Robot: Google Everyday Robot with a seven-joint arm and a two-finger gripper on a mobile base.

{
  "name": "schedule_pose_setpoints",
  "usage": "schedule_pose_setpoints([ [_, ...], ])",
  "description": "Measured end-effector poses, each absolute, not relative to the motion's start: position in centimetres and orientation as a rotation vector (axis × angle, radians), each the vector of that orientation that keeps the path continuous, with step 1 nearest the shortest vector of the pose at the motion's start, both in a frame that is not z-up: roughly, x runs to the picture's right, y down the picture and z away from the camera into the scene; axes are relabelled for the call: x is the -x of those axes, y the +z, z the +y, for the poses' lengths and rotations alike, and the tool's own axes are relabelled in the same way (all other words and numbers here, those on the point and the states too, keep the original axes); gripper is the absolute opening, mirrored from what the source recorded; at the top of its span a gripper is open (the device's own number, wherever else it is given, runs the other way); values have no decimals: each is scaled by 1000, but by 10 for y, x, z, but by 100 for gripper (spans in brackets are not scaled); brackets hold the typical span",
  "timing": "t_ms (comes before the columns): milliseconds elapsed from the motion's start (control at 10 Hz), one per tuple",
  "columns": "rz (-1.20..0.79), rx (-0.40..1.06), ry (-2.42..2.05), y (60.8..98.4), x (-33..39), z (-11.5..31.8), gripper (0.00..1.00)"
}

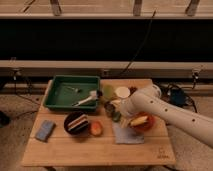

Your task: Stack cups into tray

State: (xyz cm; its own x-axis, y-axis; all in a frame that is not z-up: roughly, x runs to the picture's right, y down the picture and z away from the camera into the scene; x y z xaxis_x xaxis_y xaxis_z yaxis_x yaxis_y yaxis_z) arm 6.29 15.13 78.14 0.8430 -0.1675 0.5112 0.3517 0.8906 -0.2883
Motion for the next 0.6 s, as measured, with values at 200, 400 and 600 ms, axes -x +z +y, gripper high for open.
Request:
schedule_pose_setpoints([
  [200, -493, 396, -280, 794, -61, 152, 80],
  [400, -493, 405, -284, 804, -56, 154, 80],
  [600, -494, 411, -284, 812, -52, 156, 80],
])
